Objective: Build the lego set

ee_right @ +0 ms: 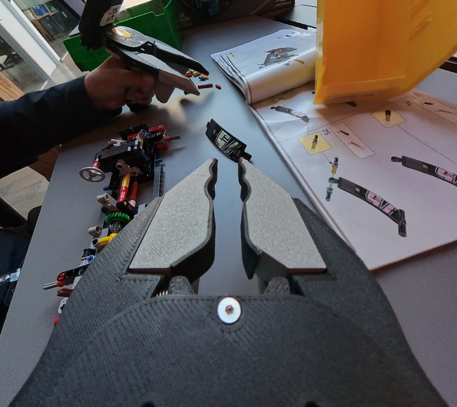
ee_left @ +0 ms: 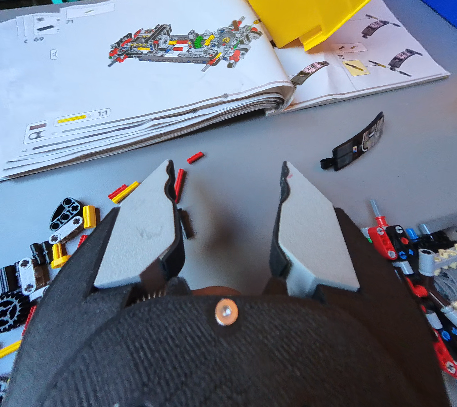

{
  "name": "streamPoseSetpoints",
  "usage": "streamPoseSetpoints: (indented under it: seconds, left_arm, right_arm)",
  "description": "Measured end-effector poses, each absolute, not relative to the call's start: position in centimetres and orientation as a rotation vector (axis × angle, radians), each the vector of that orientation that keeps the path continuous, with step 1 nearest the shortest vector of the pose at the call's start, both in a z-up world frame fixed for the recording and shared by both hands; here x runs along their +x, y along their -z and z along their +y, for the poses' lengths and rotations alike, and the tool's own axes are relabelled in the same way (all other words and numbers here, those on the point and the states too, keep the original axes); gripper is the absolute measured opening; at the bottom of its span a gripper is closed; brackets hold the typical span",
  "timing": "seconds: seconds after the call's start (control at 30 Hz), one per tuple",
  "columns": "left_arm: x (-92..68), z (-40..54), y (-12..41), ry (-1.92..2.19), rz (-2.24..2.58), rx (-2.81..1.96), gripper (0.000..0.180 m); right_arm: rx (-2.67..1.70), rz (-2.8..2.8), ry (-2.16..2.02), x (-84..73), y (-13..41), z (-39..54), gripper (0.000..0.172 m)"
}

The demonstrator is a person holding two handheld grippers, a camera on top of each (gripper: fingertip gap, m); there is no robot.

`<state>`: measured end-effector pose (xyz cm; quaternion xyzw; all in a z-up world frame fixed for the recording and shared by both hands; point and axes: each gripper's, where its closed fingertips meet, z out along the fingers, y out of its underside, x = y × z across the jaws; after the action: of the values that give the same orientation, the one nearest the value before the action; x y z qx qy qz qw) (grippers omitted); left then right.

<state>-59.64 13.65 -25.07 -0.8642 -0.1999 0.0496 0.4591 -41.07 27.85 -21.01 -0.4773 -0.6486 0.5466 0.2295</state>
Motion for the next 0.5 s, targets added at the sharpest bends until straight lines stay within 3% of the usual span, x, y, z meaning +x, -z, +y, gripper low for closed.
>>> streamPoseSetpoints:
  seconds: [0.5]
  left_arm:
    - [-58.94,13.99,24.93,-0.131,-0.429,-2.132,0.071]
  right_arm:
    - [-1.306,-1.800,-1.468,-41.15,21.27,27.70,0.015]
